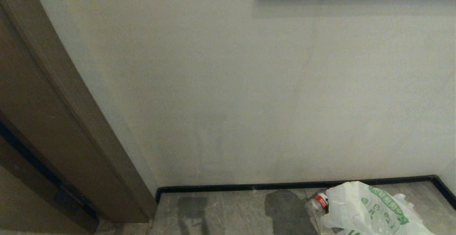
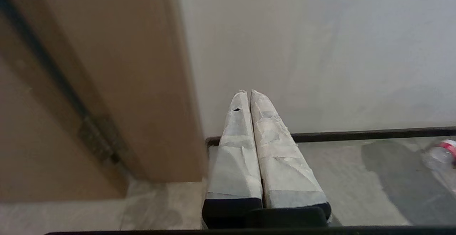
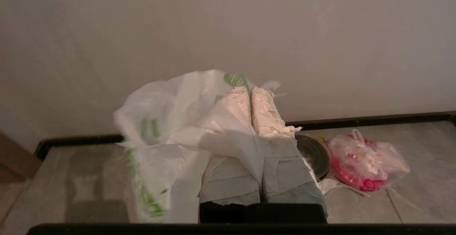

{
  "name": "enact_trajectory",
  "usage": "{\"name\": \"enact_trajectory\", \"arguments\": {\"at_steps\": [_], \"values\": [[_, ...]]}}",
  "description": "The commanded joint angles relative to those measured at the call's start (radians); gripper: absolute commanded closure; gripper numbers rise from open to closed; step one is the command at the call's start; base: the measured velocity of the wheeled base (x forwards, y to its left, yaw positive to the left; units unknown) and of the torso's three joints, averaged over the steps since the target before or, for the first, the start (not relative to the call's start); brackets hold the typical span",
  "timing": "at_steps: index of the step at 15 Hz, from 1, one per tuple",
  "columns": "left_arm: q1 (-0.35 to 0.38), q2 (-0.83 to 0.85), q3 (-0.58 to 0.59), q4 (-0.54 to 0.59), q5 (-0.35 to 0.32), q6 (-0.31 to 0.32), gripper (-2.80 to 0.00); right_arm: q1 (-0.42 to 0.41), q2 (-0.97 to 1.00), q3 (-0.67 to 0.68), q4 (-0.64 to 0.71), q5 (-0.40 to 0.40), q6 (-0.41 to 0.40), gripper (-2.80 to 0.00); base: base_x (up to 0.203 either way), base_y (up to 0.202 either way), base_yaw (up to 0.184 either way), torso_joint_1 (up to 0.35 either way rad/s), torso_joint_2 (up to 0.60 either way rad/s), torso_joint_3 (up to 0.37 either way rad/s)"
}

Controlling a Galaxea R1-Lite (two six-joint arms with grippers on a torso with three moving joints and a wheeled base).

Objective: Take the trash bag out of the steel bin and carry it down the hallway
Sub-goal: Put the trash bag at the door

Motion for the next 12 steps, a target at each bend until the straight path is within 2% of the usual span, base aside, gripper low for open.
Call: {"name": "enact_trajectory", "arguments": {"at_steps": [1, 7, 12], "values": [[0.0, 0.0, 0.0, -0.001, 0.0, 0.0, 0.0, 0.0, 0.0, 0.002, 0.0, 0.001, 0.0, 0.0, 0.0, 0.0, 0.0, 0.0, 0.0, 0.0], [0.0, 0.0, 0.0, -0.001, 0.0, 0.0, 0.0, 0.001, 0.0, 0.002, 0.0, 0.001, 0.0, 0.0, 0.0, 0.0, 0.0, 0.0, 0.0, -0.011], [0.0, 0.0, 0.0, -0.001, 0.0, -0.002, 0.0, 0.0, 0.0, 0.002, 0.0, 0.001, 0.0, 0.0, 0.0, 0.0, 0.0, 0.002, 0.0, -0.174]]}}
